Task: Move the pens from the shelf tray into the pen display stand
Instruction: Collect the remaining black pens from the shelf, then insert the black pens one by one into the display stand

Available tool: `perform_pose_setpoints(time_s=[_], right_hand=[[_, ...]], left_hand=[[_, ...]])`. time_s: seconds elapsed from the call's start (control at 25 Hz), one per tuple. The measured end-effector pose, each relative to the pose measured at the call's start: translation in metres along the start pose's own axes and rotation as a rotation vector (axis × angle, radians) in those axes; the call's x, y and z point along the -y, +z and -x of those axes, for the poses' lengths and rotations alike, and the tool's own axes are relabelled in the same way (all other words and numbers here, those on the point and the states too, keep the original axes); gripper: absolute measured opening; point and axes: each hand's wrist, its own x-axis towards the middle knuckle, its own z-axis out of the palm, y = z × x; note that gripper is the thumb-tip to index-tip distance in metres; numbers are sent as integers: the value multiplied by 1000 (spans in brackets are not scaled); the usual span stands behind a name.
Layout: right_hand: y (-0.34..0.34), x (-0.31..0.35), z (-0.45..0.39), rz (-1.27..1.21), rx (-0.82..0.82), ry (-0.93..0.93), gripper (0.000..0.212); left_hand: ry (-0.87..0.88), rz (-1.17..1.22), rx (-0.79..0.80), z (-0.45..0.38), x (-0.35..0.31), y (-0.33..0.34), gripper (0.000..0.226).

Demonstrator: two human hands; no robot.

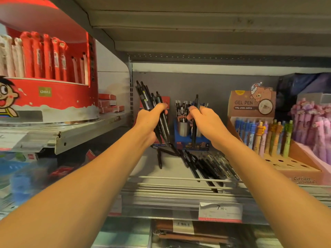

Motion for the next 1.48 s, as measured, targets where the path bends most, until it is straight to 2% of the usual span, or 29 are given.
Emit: perform_pose_setpoints(time_s=[0.08, 0.2, 0.32, 0.48, 0.6, 0.76, 0.84, 1.0, 1.12, 1.32, 1.48], right_hand=[[2, 1, 4, 55, 5, -41, 43], [7, 11, 11, 76, 22, -81, 36], [14, 34, 18, 76, -9, -163, 37], [27, 92, 28, -28, -48, -305, 34], [60, 156, 44, -116, -13, -437, 31], [142, 259, 79, -247, 88, -595, 33], [195, 310, 101, -305, 124, -636, 31], [316, 411, 145, -455, 260, -633, 26], [409, 474, 178, -590, 408, -565, 25], [551, 550, 230, -399, 511, -671, 33], [644, 593, 241, -370, 639, -695, 30]], left_hand=[[48, -44, 13, 5, -1, 0, 30], [165, -157, 32, 18, -2, -5, 15], [279, -198, 81, 37, -19, -15, 12], [438, -197, 123, 70, -70, -48, 20], [575, -203, 96, 99, -115, -99, 19], [704, -227, 13, 139, -173, -204, 10], [726, -260, -61, 158, -200, -272, 14], [674, -403, -264, 195, -243, -426, 24], [569, -353, -455, 222, -262, -542, 22], [536, -209, -735, 258, -280, -697, 14], [557, -206, -757, 257, -297, -791, 12]])
